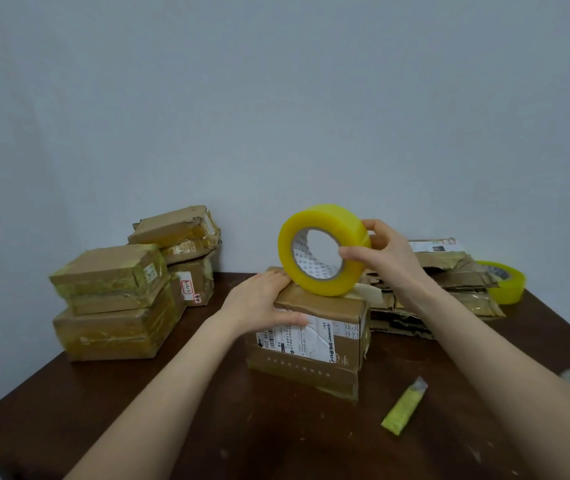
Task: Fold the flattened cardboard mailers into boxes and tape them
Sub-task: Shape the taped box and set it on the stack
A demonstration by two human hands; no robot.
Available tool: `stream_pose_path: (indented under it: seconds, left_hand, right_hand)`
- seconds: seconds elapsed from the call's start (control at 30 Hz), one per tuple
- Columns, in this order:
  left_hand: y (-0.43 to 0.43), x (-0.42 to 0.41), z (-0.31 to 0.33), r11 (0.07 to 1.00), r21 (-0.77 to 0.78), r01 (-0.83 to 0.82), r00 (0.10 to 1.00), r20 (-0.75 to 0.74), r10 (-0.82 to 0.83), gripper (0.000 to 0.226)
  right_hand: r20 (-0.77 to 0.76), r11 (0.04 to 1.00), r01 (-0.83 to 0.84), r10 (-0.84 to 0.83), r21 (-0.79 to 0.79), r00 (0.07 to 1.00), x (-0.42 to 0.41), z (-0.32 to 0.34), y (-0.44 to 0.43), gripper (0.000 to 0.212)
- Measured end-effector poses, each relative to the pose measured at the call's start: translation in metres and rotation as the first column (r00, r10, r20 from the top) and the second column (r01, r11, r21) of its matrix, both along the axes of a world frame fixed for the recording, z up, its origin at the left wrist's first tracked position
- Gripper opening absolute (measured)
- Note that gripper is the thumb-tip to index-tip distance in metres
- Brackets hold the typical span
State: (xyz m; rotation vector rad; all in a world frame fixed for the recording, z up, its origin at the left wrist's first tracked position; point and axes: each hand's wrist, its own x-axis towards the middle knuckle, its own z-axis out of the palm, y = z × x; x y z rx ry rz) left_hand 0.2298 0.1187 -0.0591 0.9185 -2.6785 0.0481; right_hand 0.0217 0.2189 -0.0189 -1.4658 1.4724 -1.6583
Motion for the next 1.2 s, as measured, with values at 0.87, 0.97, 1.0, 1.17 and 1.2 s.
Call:
stream_pose_path:
  seconds: [0.87,0.97,1.0,1.17,1.2]
  left_hand:
    - [0.045,-0.056,0.005,0.998,0.01,-0.066,0.985,0.158,0.063,0.105]
    - [0.043,-0.05,0.006,0.996,0.053,-0.067,0.983,0.174,0.056,0.1]
    - [0.043,-0.048,0.005,0.996,0.05,-0.072,0.982,0.178,0.062,0.098]
    - [0.04,-0.045,0.004,0.998,0.044,-0.046,0.976,0.213,0.035,0.091]
    - [0.039,-0.046,0.005,0.998,0.056,-0.03,0.977,0.214,0.017,0.091]
  right_hand:
    - [0.076,0.997,0.017,-0.023,0.076,0.997,-0.065,0.002,0.072,0.07]
    - [0.03,0.994,0.05,-0.053,0.093,0.998,-0.068,0.005,0.072,0.057]
    - [0.009,0.993,0.056,-0.057,0.106,0.998,-0.072,0.007,0.074,0.048]
    - [-0.022,0.974,0.078,-0.075,0.211,0.997,-0.096,-0.019,0.088,0.062]
    - [-0.021,0.973,0.08,-0.077,0.218,0.997,-0.097,-0.025,0.089,0.058]
